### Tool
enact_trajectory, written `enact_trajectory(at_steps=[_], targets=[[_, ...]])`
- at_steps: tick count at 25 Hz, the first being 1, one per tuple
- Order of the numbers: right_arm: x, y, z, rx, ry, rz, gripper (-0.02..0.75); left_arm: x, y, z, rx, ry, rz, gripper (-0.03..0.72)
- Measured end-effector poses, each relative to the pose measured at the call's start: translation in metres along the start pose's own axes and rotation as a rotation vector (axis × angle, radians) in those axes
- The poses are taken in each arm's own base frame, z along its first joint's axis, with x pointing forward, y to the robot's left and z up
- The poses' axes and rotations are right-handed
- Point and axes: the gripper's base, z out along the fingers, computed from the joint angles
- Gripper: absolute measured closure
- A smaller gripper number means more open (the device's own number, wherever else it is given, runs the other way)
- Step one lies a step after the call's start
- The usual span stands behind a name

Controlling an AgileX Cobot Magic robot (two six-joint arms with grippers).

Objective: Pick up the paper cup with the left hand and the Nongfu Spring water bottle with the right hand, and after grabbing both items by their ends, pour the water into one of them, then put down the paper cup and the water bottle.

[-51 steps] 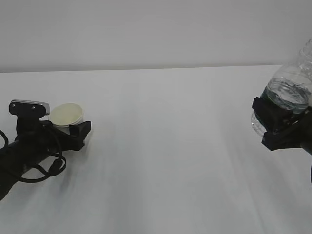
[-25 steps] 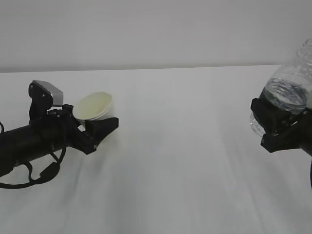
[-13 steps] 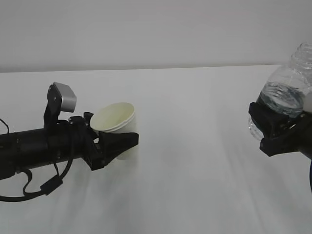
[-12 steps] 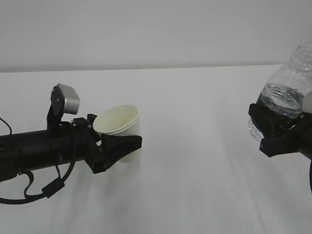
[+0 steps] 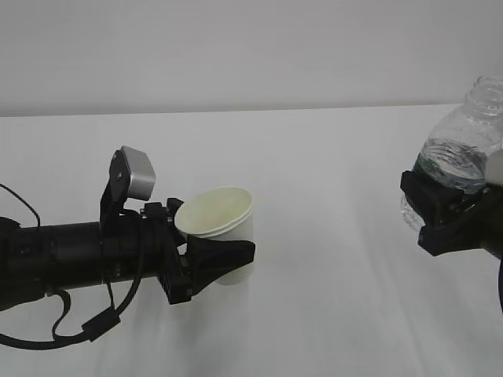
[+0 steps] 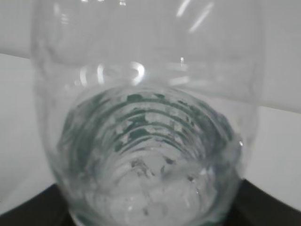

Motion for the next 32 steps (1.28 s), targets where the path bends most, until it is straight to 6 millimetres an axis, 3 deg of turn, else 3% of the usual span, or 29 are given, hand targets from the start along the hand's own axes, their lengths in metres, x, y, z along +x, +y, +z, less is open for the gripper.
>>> enact_trajectory(at_steps=[7,13,21,32], targets=[[0.005,0.000,0.000,0.003,0.052,0.002,0.310,0.002,-0.015,0.010,0.055,0.018,0.001,0.183],[0.005,-0.001,-0.004,0.008,0.113,-0.005,0.310,-0.004,-0.019,0.026,0.112,0.089,0.106,0.188],[-0.014,-0.002,-0.022,0.033,0.138,-0.034,0.310,-0.018,-0.027,0.043,0.154,0.061,0.166,0.216],[-0.015,0.002,-0.031,-0.015,0.201,-0.111,0.310,-0.008,-0.035,0.054,0.157,0.097,0.124,0.211]])
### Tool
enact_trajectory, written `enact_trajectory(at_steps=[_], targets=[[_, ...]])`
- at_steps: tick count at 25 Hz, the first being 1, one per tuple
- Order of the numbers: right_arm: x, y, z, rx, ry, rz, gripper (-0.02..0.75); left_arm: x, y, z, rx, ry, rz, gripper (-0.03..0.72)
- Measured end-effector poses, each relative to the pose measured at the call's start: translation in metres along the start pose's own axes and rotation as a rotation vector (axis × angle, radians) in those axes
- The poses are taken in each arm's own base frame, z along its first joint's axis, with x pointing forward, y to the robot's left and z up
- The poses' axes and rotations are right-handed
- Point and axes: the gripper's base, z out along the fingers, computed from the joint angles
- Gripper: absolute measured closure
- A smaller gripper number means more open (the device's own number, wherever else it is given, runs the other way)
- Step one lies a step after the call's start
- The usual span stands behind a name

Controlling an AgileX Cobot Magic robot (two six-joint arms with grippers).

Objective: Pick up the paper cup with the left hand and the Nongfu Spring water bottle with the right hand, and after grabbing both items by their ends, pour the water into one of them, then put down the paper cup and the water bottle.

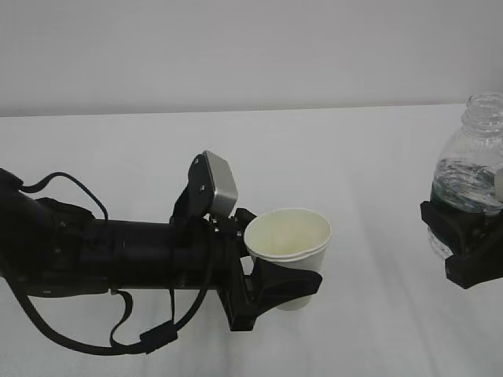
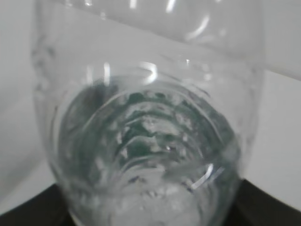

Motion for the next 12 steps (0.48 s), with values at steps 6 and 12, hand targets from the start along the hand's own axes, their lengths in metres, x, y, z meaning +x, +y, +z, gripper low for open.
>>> enact_trajectory(at_steps=[6,12], targets=[[0.003,0.000,0.000,-0.004,0.037,-0.007,0.310,0.007,-0.005,0.011,0.006,0.006,-0.027,0.184],[0.004,0.002,0.000,-0.025,0.046,-0.048,0.310,-0.009,0.000,0.023,0.013,-0.039,0.017,0.183]])
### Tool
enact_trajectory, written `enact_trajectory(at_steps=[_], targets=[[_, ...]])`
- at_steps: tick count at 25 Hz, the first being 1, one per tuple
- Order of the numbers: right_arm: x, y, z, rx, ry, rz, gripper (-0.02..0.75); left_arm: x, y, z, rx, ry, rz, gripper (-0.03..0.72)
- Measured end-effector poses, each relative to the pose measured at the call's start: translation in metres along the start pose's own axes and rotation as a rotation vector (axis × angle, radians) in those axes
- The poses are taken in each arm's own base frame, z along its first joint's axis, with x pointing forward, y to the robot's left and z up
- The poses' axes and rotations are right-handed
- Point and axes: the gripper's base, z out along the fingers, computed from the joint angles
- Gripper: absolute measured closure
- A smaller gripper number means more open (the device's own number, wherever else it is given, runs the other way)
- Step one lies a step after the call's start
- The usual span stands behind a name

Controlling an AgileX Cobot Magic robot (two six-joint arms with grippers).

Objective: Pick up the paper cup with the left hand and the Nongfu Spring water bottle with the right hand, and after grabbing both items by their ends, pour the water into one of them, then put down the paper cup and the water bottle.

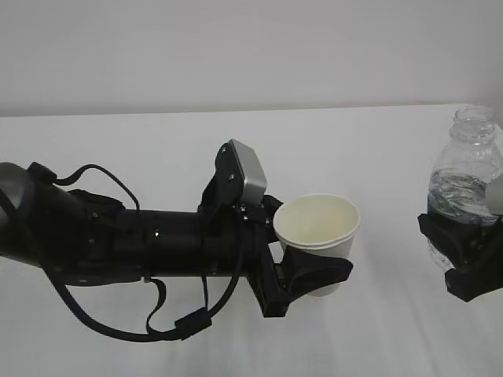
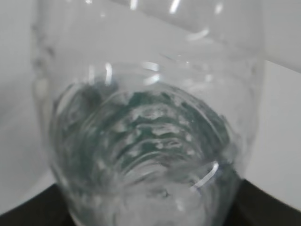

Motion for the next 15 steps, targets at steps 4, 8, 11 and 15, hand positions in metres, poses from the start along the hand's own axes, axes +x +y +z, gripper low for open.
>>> enact_trajectory(at_steps=[4,8,11,15], targets=[[0.001,0.000,0.000,-0.003,0.006,-0.027,0.310,-0.007,-0.006,0.011,0.027,0.008,0.045,0.183],[0.001,0.000,0.000,-0.005,0.006,-0.084,0.310,-0.007,-0.010,0.017,0.039,0.038,0.070,0.183],[0.001,0.000,0.000,-0.005,0.006,-0.118,0.310,-0.006,-0.010,0.017,0.033,0.048,0.071,0.183],[0.001,0.000,0.000,-0.006,0.006,-0.159,0.310,-0.005,-0.009,0.017,0.023,0.067,0.073,0.183]])
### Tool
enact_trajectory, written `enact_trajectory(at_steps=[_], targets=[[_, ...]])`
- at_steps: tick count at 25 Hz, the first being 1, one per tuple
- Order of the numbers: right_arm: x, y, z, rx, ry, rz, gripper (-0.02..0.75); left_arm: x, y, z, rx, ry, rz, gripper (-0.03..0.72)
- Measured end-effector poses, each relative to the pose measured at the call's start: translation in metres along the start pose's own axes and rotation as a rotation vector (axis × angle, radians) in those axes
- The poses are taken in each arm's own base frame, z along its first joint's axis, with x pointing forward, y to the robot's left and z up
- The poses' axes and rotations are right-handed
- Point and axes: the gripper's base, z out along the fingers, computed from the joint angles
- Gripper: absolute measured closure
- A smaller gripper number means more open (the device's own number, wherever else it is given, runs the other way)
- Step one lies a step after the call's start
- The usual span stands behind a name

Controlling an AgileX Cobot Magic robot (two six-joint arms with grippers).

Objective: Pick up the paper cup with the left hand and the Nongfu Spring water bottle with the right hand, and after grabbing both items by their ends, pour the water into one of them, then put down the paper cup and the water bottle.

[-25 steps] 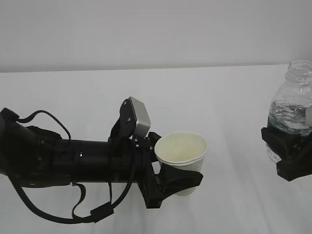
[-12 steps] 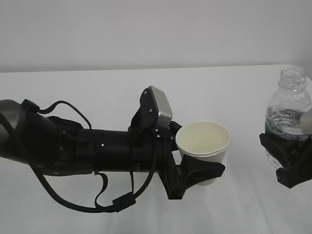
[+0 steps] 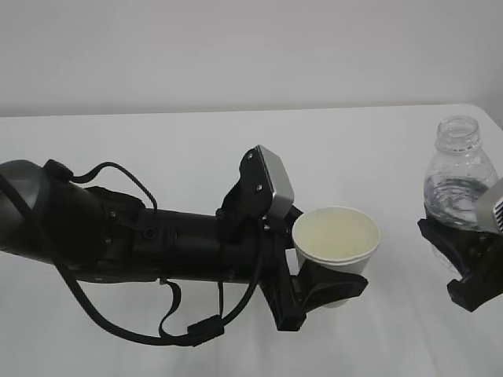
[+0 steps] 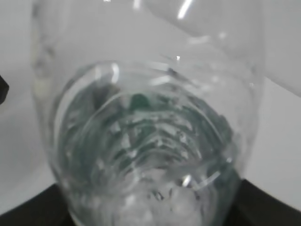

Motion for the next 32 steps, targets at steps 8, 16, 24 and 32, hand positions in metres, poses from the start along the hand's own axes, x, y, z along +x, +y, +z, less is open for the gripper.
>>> enact_trajectory(at_steps=[8,16,24,32], targets=[[0.0001,-0.0007,0.0000,0.008,0.002,-0.093,0.310,0.0012,-0.0016,0.0000,0.018,0.013,0.018,0.195],[0.0018,-0.0021,0.0000,0.022,0.022,-0.177,0.310,0.0011,-0.0040,-0.0001,0.044,0.012,0.035,0.195],[0.0024,-0.0029,-0.0001,0.028,0.031,-0.292,0.310,0.0006,-0.0069,-0.0003,0.076,0.006,0.043,0.195],[0.0027,-0.0034,-0.0001,0.031,0.036,-0.372,0.310,0.0015,-0.0080,-0.0004,0.089,0.014,0.036,0.195]])
